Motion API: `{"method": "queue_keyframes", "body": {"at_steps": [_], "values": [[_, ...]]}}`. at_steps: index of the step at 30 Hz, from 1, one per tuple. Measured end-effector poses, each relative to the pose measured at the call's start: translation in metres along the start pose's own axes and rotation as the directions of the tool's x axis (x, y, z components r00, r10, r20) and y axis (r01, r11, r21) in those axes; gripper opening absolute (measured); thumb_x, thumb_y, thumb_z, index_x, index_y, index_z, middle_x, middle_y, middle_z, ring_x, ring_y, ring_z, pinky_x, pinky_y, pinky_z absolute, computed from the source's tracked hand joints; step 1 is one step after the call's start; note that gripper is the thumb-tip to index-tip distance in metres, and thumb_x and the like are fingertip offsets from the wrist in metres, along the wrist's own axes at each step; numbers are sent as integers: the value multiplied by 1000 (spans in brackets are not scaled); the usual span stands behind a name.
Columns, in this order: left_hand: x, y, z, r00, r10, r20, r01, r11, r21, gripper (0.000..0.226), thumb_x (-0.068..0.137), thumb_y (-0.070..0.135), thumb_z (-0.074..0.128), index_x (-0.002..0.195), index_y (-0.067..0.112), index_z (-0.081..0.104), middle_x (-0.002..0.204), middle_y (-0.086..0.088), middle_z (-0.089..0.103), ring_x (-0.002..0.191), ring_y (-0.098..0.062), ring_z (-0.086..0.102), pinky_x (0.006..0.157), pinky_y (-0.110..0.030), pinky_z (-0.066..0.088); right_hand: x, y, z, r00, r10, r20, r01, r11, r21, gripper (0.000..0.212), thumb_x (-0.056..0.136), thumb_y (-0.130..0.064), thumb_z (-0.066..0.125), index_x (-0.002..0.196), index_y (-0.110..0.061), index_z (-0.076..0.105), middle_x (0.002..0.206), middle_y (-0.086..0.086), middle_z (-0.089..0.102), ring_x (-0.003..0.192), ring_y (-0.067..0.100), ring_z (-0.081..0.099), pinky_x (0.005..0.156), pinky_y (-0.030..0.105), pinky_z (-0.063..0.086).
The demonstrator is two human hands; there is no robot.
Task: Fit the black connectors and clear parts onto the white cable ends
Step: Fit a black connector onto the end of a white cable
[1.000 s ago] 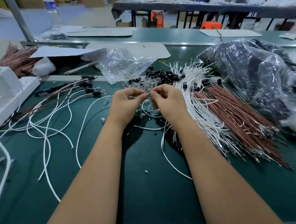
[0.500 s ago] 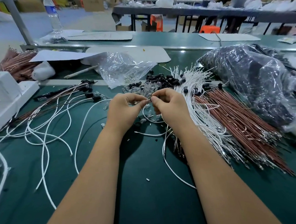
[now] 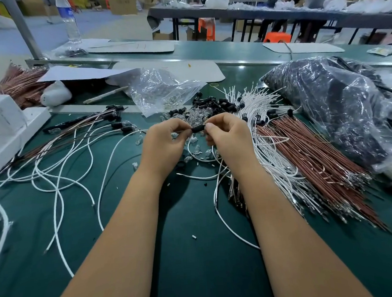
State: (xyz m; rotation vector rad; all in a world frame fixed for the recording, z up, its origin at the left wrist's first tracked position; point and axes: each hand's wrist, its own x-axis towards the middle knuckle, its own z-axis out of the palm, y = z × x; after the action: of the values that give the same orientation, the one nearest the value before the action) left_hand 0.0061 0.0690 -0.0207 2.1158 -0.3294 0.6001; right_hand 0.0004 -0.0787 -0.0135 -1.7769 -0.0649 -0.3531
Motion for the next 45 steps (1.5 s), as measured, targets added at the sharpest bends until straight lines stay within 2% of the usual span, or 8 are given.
{"method": "queue_keyframes", "body": {"at_steps": [6,11,17,27,31,35,39,45], "values": [[1,-3,2,1000,-5,11,5,1000,-6,7,85,13,69,91,14,72,83,6,70,82,-6,63,79,-23,51,-1,-2,-1,999,-44,-7,44,999,-21,13,89,-11,65,79,-20,65,72,2,67,65,15,64,68,39,59],[1,-3,5,1000,-1,25,2,999,-38,8,84,12,71,90,16,73,79,10,69,78,-2,64,76,-18,51,2,-2,-2,997,-58,-41,56,997,-62,22,90,-5,63,79,-23,62,78,5,67,73,23,66,72,41,58],[2,-4,5,998,-10,57,14,997,-72,7,84,12,71,91,14,73,73,14,66,63,5,57,63,-8,42,1,-3,-3,998,-48,-45,47,998,-33,22,91,-1,60,81,-21,60,74,1,65,66,11,62,69,34,58],[3,-3,6,999,-9,52,13,997,-72,7,84,12,70,88,17,72,69,16,64,59,7,55,60,-7,41,2,-3,-3,992,-114,-55,110,992,-63,18,88,-1,63,83,-18,63,78,2,66,78,23,66,78,45,57],[2,0,6,999,23,23,-22,999,-37,5,84,13,70,87,16,72,71,20,60,62,10,54,59,-2,35,1,-3,-3,986,-154,-65,147,984,-104,12,88,-3,65,85,-15,65,76,-4,64,73,14,63,75,38,57],[1,1,6,997,73,-2,-73,995,72,5,83,15,70,88,15,71,78,10,63,71,0,49,64,-5,34,-1,-3,-1,974,-221,-51,210,963,-168,13,88,-2,64,86,-15,66,75,-10,62,68,-2,56,68,19,50],[0,1,8,997,82,-10,-80,990,118,5,83,16,68,88,14,70,84,5,65,79,-11,50,68,-21,35,-3,-3,1,959,-274,-78,254,946,-200,11,86,-1,65,87,-11,69,80,-3,64,73,7,58,71,22,51],[-1,1,11,997,74,-1,-73,993,89,6,83,18,67,86,13,69,81,5,65,69,-5,49,65,-22,38,-4,-3,1,941,-320,-110,292,931,-218,11,85,-1,67,89,-10,72,85,0,67,77,9,62,73,19,52]]}}
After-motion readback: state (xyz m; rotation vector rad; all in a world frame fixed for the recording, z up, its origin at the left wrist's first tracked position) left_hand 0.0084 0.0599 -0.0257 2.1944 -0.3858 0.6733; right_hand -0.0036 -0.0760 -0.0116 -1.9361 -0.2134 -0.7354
